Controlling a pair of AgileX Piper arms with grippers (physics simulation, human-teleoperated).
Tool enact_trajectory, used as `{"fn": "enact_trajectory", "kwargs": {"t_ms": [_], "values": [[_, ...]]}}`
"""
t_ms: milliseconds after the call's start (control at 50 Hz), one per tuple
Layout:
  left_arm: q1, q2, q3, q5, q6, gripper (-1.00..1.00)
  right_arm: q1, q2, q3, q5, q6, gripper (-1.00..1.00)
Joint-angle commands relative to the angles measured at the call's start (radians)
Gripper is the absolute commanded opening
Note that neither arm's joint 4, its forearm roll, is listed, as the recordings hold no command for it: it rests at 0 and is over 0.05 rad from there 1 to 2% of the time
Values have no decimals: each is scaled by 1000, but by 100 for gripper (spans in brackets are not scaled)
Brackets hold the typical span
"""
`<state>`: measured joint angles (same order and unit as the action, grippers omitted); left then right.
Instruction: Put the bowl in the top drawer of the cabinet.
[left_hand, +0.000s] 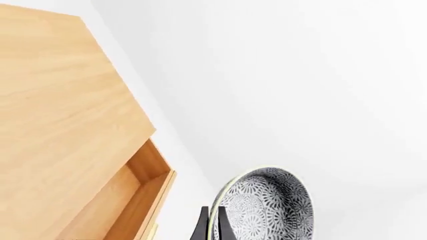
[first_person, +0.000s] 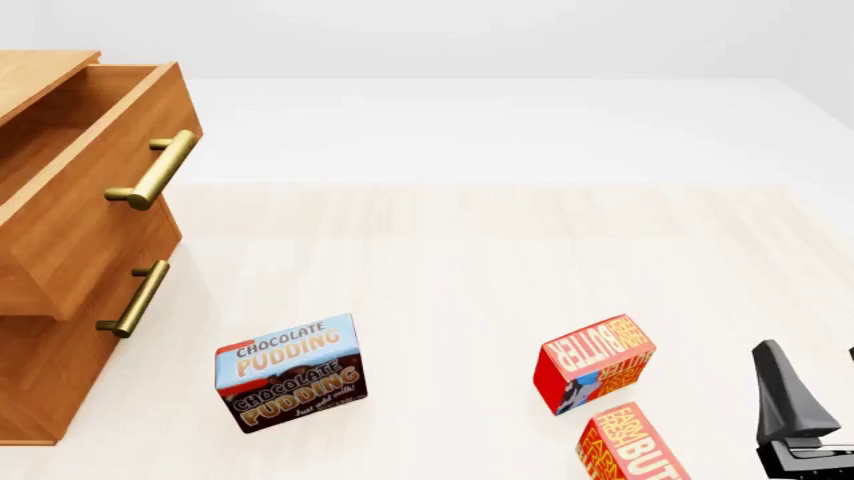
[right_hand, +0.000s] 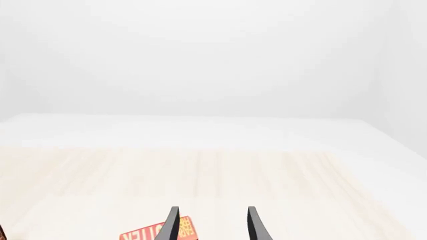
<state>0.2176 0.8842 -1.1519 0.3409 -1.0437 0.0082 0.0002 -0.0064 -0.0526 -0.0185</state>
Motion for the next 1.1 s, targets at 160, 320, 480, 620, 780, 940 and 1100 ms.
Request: {"fn": "enact_trajectory", "kwargs": {"t_ms": [160,320,480,620,780,940,1100], "values": [[65,96,-43,91,-49,-100,1,0,0,-1,1,100],[64,90,28,154,-150,-100,1,0,0,0,-1,100],[104,141,-57,165,-123,-100,3,0,0,-1,1,100],[145,188,-116,191,-114,-100,3,0,0,-2,0,100],[189,250,-244,242,-118,-100,3,0,0,-2,-1,100],[217,318,-350,396,-102,-100,4,0,0,-3,0,100],[217,347,-372,505,-62,-100,4,0,0,-2,0,100]]}}
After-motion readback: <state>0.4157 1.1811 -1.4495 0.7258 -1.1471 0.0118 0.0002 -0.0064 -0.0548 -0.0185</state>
